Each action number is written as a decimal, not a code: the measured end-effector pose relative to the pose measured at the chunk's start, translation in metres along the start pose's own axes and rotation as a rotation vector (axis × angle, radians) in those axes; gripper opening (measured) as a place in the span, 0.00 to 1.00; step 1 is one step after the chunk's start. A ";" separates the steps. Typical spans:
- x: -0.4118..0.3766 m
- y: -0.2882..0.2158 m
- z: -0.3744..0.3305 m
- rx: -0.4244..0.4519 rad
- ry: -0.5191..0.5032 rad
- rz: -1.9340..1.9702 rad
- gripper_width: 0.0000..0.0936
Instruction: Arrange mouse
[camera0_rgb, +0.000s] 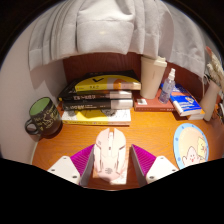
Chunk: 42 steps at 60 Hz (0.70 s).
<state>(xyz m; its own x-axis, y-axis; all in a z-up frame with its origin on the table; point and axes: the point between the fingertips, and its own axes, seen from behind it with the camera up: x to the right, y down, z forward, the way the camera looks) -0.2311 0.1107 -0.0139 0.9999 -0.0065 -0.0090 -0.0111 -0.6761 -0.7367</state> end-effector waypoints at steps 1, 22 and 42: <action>0.001 -0.002 0.002 0.000 0.003 0.003 0.73; 0.005 -0.003 0.008 -0.090 -0.026 0.045 0.45; 0.007 -0.060 -0.055 -0.029 -0.158 -0.042 0.43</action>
<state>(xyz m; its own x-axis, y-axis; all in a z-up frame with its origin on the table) -0.2237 0.1110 0.0672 0.9868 0.1372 -0.0866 0.0335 -0.6942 -0.7190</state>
